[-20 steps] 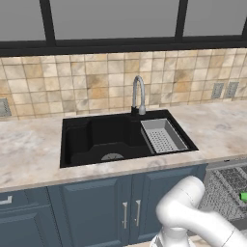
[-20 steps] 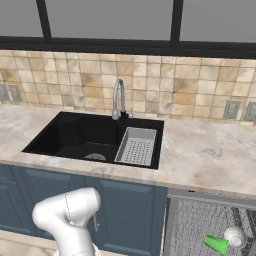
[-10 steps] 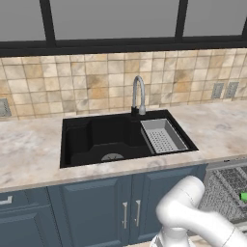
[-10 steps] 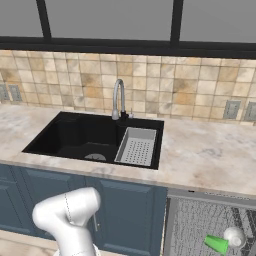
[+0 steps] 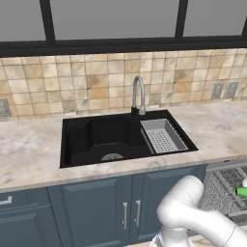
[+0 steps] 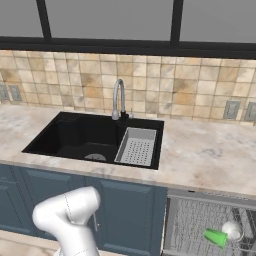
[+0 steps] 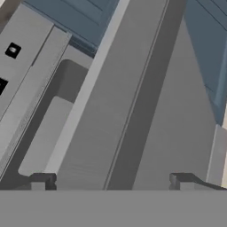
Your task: Pick up the cup and bowl from the counter, place them in the dishwasher, and close the dishwasher door.
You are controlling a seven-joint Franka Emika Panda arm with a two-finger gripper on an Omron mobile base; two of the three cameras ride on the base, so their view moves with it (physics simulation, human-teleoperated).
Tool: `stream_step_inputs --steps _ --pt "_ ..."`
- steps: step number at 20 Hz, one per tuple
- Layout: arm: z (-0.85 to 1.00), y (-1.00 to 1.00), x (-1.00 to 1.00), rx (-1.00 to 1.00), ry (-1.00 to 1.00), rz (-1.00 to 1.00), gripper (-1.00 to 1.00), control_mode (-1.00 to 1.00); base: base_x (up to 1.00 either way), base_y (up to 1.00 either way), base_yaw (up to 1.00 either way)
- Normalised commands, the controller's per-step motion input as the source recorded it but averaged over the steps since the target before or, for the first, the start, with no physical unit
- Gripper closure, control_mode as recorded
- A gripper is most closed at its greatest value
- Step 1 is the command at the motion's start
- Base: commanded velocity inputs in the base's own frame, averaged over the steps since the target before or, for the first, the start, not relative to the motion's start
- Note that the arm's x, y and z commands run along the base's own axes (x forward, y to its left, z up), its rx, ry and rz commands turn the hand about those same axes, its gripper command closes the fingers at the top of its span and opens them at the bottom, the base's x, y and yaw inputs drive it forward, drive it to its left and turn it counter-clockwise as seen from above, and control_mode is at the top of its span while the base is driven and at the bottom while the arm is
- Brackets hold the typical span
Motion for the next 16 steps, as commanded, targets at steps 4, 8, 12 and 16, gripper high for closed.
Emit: stream_step_inputs --steps 4,8,12,16 --pt "-0.67 0.0 0.73 0.0 -0.15 0.03 -1.0 -1.0 0.0 0.0 0.0" --pt "-0.74 0.0 0.71 0.0 -0.16 0.03 -1.0 -1.0 0.0 0.0 0.0" --pt "-0.77 0.0 0.67 0.0 -0.17 0.03 -1.0 -1.0 0.0 0.0 0.0" --pt "-0.81 0.0 0.57 0.0 -0.2 0.03 -1.0 -1.0 0.0 0.0 0.0"
